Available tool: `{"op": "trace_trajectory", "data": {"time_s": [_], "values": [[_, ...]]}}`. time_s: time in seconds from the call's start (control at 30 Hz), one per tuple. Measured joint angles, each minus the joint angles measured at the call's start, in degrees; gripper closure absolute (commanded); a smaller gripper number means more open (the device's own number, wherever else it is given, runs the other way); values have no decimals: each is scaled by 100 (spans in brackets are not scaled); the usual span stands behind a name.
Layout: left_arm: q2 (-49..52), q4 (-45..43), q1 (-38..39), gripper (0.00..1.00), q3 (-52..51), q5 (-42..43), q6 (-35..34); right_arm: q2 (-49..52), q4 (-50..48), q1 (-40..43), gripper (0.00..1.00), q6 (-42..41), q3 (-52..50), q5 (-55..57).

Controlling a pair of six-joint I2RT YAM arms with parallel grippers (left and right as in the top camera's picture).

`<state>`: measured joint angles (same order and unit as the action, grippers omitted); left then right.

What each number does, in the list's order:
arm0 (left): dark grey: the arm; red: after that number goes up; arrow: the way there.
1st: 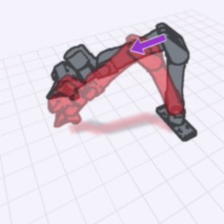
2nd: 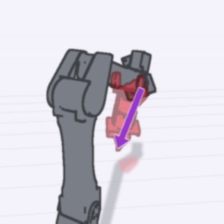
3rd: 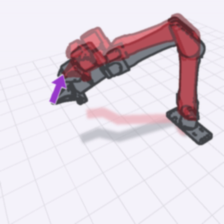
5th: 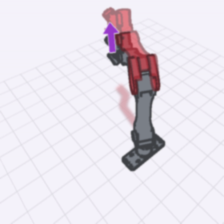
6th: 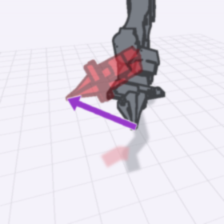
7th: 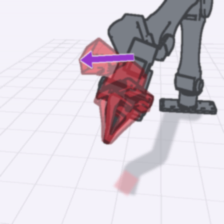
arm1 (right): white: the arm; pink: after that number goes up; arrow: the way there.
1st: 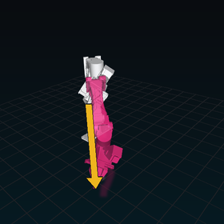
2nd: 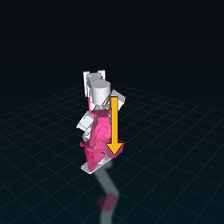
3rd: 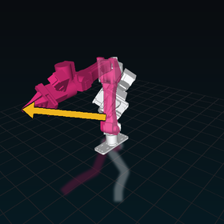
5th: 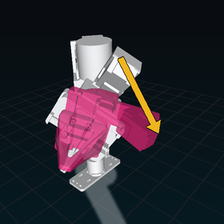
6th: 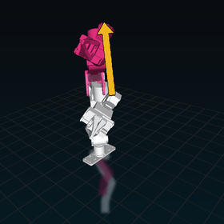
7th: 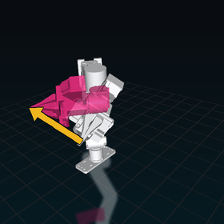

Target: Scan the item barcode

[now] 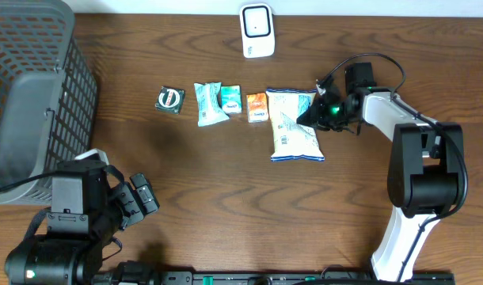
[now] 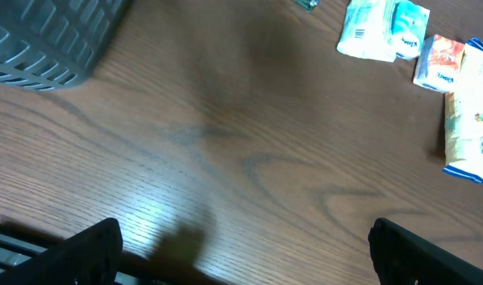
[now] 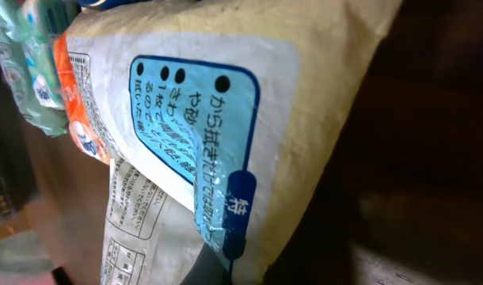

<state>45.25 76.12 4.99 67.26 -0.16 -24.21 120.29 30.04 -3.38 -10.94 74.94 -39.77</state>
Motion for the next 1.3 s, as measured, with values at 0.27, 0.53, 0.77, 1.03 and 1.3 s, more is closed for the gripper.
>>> {"op": "trace_trajectory", "data": {"time_s": [0.27, 0.53, 0.77, 1.03, 1.3], "values": [[0, 0, 0, 3, 0, 0, 0, -116, 109, 553, 99, -44, 0, -994], [0, 0, 0, 2, 0, -2, 0, -1252, 802, 901, 90, -81, 7, -376], [0, 0, 0, 2, 0, 0, 0, -1200, 1211, 807, 9, -87, 11, 693], [0, 0, 0, 2, 0, 0, 0, -903, 1388, 752, 1, -74, 11, 1244], [0, 0, 0, 2, 0, 0, 0, -452, 1486, 726, 1, -68, 175, 1388]]}}
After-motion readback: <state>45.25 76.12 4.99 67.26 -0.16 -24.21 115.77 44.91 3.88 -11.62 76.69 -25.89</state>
